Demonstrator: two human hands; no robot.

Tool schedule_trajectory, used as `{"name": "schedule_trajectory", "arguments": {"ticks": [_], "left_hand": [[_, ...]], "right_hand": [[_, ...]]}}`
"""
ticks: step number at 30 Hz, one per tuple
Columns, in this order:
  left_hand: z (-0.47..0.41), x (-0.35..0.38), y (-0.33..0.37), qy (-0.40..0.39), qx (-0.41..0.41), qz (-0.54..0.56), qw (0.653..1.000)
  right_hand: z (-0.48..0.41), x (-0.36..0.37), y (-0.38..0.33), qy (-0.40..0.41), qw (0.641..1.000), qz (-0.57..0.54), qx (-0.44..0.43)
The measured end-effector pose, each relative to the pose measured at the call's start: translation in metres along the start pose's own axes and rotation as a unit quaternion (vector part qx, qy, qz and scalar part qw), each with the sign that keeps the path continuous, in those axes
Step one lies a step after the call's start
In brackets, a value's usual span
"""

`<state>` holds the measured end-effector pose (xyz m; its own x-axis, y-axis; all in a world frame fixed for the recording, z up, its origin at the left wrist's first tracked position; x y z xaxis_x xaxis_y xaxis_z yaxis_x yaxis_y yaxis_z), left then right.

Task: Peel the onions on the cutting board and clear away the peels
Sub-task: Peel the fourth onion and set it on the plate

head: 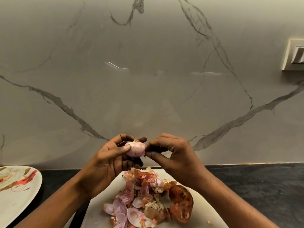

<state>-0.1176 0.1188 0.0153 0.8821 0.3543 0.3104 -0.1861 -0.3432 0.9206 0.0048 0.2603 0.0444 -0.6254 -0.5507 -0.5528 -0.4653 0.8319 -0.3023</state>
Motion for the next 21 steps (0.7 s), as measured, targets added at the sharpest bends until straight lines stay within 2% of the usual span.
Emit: {"name": "schedule_trajectory", "arguments": {"ticks": [9,14,18,21], "left_hand": [[0.003,0.005,0.002,-0.030,-0.011,0.020,0.999],[0.002,0.002,0.001,-0.017,-0.006,0.032,0.999],[0.002,0.001,-0.002,-0.012,-0.018,0.045,0.999],[0.002,0.003,-0.003,-0.008,-0.031,0.050,0.998]], "right_hand": [[0.004,-0.005,0.011,0.027,0.997,-0.017,0.072],[0.004,-0.003,0.012,0.023,0.995,-0.033,0.093],[0.004,-0.005,0.005,0.048,0.996,-0.038,0.069],[0.002,-0.003,-0.003,0.039,0.998,-0.037,0.028]]}}
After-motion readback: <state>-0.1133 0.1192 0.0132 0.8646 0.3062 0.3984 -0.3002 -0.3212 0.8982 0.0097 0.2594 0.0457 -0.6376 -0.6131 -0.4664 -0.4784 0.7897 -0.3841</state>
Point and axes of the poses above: each hand's wrist, its own z-axis away from the middle knuckle, its own x-axis out of the palm, y = z × x, the point moved 6 cm from there along -z, towards the middle knuckle, and after that the axes turned 7 degrees about -x, right-handed, at the moved point
